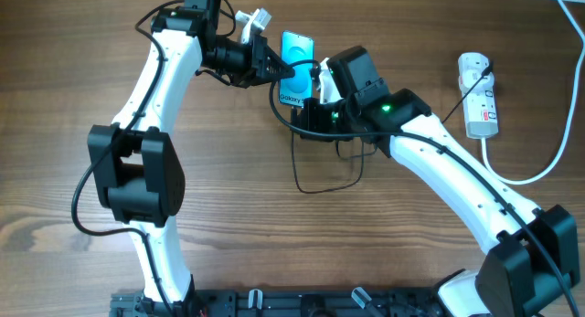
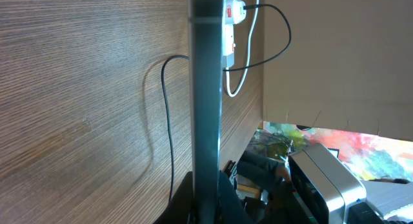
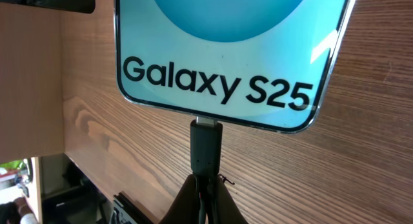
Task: Plug charger to phone and switch on socket
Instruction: 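Push the USB-C plug up into the phone's bottom port with the right gripper, then open the right gripper off the plug and pull it back right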
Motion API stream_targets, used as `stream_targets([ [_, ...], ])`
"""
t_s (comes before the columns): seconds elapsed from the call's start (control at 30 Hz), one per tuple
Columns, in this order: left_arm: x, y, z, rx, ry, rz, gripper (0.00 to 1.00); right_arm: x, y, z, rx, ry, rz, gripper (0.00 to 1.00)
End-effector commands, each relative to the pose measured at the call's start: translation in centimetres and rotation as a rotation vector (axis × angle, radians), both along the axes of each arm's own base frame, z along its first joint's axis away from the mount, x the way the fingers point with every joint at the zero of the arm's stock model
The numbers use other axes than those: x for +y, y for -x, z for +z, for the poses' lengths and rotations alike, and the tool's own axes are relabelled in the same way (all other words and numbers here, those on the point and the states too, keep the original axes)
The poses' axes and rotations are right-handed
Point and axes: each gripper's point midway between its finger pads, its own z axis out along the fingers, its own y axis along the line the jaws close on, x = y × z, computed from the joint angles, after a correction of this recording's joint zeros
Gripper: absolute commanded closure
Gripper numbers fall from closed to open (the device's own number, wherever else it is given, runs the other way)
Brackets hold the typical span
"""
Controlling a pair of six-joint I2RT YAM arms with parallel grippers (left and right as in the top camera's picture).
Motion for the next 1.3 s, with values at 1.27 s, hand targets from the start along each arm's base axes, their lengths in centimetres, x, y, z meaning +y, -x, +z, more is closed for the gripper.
stream_targets([
  [1.27, -0.3, 1.2, 2.3, -0.008, 0.056, -0.028, 0.96, -0.7, -4.6, 3.7, -0.21, -0.03, -0.103, 0.95],
])
